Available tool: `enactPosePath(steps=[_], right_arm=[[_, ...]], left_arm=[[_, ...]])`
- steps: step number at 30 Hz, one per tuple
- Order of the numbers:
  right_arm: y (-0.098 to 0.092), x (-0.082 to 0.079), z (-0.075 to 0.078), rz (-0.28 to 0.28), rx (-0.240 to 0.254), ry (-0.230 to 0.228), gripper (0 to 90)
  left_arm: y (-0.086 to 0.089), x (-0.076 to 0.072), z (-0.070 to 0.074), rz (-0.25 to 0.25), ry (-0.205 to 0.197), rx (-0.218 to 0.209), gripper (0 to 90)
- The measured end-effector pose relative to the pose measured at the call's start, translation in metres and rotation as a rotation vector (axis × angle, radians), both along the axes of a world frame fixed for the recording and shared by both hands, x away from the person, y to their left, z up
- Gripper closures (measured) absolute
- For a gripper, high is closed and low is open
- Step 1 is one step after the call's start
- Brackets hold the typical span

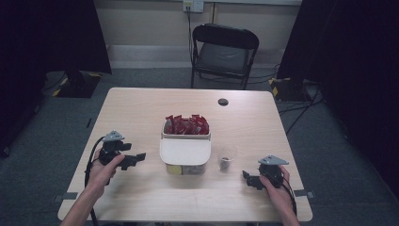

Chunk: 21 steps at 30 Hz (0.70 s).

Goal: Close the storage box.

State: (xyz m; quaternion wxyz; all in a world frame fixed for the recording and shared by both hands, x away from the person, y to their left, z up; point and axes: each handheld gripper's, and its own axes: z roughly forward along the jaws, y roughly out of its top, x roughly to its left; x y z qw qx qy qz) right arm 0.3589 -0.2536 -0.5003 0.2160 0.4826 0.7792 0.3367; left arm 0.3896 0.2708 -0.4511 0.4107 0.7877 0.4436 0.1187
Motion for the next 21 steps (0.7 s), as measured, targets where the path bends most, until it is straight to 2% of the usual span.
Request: enactPosePath(steps=[1,3,6,8,10,13,15,17,19,21], right_arm=[[0.000,0.000,0.000,0.000,0.000,-0.001,12.8],[0.000,0.000,0.000,0.000,0.000,0.000,12.8],[0.000,0.000,0.000,0.000,0.000,0.000,12.8],[0.000,0.000,0.000,0.000,0.000,0.000,12.8],[0.000,0.000,0.000,0.000,0.000,0.000,12.8],[0.000,0.000,0.000,0.001,-0.001,-0.002,12.8],[0.000,0.000,0.000,0.000,-0.001,0.000,12.9],[0.000,0.000,0.000,0.000,0.000,0.000,12.8],[0.000,0.000,0.000,0.000,0.000,0.000,12.8],[0.000,0.000,0.000,-0.001,-0.002,-0.001,12.4]], left_arm=[[0.001,-0.001,-0.003,-0.002,0.010,0.016,17.3],[0.001,-0.004,-0.009,0.019,-0.001,0.027,17.3],[0.002,-0.005,-0.018,0.004,0.028,0.058,17.2],[0.003,-0.007,-0.024,0.010,0.039,0.067,17.2],[0.002,-0.009,-0.029,0.009,0.052,0.095,17.2],[0.002,-0.013,-0.034,0.000,0.054,0.135,17.2],[0.002,-0.014,-0.039,0.010,0.055,0.136,17.1],[0.001,-0.016,-0.043,0.021,0.014,0.164,15.4],[-0.002,-0.017,-0.044,0.023,-0.010,0.208,15.4],[-0.003,-0.016,-0.047,0.026,-0.027,0.202,12.9]])
